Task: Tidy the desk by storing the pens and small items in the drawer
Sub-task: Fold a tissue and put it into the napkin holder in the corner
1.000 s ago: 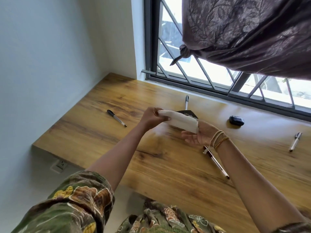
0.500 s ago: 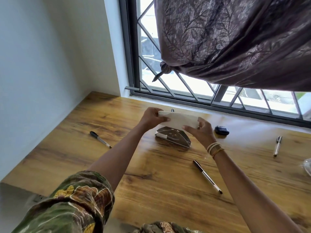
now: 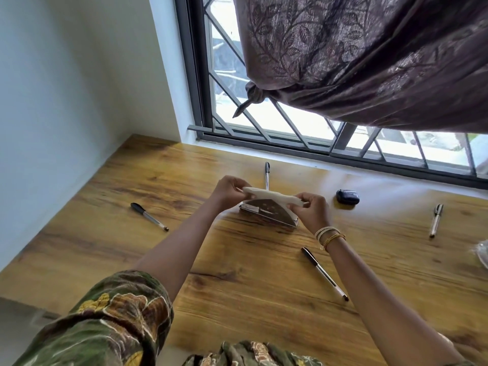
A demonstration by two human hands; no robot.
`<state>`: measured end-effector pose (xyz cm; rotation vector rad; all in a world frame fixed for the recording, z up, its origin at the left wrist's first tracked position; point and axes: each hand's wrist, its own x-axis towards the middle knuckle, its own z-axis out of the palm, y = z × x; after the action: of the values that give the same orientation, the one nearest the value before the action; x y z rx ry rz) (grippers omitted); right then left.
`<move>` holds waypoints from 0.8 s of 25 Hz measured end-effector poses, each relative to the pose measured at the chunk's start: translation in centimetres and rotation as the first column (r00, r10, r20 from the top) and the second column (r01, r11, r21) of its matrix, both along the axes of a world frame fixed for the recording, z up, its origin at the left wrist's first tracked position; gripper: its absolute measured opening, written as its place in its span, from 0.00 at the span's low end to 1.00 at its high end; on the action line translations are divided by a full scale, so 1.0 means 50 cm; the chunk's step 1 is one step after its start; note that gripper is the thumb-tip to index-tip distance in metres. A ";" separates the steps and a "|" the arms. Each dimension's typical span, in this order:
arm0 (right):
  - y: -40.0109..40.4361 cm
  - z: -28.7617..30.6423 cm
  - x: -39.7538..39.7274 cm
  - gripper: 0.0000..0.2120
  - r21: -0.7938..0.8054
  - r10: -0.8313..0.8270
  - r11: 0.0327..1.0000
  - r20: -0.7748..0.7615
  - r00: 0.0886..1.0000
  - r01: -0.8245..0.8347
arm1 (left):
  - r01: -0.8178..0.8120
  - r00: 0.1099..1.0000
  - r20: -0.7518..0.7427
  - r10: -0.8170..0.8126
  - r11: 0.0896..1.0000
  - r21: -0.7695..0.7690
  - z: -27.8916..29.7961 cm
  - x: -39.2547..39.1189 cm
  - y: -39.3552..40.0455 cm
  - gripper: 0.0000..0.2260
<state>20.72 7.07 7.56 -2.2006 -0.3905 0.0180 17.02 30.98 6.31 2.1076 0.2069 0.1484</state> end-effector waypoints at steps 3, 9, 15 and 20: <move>-0.005 -0.007 -0.002 0.09 0.012 0.002 1.000 -0.018 1.000 -0.002 | -0.014 1.000 -0.013 0.014 1.000 -0.007 -0.002 -0.007 -0.001 0.10; -0.011 -0.025 -0.002 0.17 0.000 0.020 1.000 -0.083 0.996 -0.020 | -0.013 1.000 -0.029 0.011 0.997 -0.081 -0.006 -0.019 -0.002 0.13; -0.020 -0.050 -0.010 0.27 -0.064 0.074 0.994 -0.150 0.986 -0.085 | 0.040 0.989 -0.138 -0.049 0.997 -0.067 -0.025 -0.027 -0.002 0.25; -0.021 -0.066 -0.014 0.26 -0.167 0.039 0.984 -0.156 0.987 -0.065 | 0.078 0.979 -0.187 -0.076 0.997 0.005 -0.024 -0.020 -0.021 0.17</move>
<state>20.01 6.01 4.26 -2.3397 -0.3720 0.2557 16.01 29.93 5.13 2.1389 0.2364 -0.0953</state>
